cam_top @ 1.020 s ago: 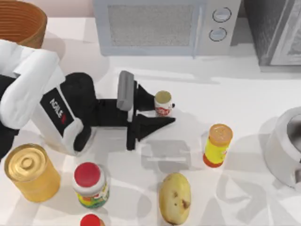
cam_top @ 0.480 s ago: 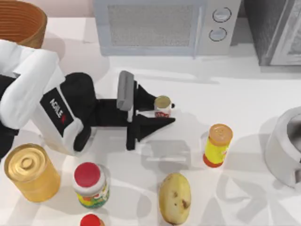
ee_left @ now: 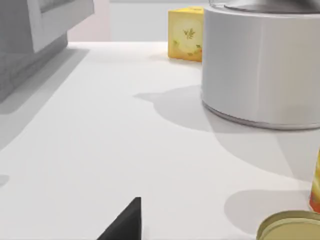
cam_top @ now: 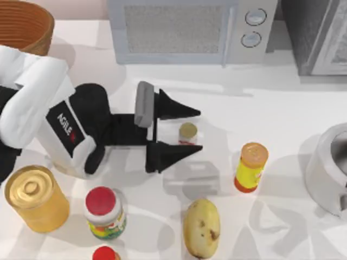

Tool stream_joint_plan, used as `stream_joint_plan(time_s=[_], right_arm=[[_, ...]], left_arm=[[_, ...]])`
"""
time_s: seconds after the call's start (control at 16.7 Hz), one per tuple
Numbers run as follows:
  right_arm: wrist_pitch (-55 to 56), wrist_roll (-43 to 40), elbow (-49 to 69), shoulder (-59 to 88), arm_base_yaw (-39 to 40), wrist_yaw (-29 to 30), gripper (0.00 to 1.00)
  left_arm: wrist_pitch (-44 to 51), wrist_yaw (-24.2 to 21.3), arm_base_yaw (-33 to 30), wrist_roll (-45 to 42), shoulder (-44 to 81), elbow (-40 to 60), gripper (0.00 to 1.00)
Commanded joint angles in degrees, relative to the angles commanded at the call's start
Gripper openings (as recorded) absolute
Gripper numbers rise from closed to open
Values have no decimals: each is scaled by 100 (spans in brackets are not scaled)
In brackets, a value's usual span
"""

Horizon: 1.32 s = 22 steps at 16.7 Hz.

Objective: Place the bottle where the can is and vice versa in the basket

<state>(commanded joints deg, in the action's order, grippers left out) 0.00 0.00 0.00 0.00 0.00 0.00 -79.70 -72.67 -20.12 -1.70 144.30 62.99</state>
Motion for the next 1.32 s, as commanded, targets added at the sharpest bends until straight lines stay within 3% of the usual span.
stream_joint_plan(time_s=[0.48, 0.66, 0.96, 1.32], right_arm=[[0, 0, 0, 0, 0, 0, 100], [0, 0, 0, 0, 0, 0, 100], [0, 0, 0, 0, 0, 0, 100], [0, 0, 0, 0, 0, 0, 100]], left_arm=[[1, 1, -10, 0, 0, 1, 100], [176, 315, -127, 18, -322, 165, 100], [1030, 1587, -220, 96, -2049, -22, 100], [2834, 3633, 109, 197, -5853, -1329, 100]])
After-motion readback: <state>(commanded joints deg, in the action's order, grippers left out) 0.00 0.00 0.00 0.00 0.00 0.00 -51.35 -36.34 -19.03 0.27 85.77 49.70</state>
